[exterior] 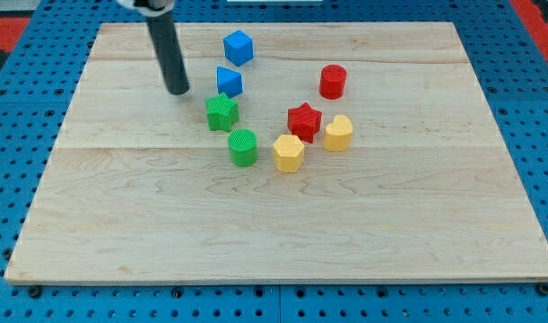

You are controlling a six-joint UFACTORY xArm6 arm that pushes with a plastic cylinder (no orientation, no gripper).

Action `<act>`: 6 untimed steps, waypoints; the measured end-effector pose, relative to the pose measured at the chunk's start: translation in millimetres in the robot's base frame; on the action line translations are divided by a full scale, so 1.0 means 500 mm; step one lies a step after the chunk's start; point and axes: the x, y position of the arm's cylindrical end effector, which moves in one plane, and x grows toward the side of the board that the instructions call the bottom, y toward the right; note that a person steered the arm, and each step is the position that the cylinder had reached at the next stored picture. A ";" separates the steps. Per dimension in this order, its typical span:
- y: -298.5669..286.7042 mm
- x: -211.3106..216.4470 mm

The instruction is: Push the blue triangle to the top left of the red star

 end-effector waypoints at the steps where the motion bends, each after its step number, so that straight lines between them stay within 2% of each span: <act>1: 0.155 0.006; 2: 0.169 -0.003; 3: 0.183 -0.096; 4: 0.223 -0.108; 5: 0.271 -0.192; 6: 0.236 -0.264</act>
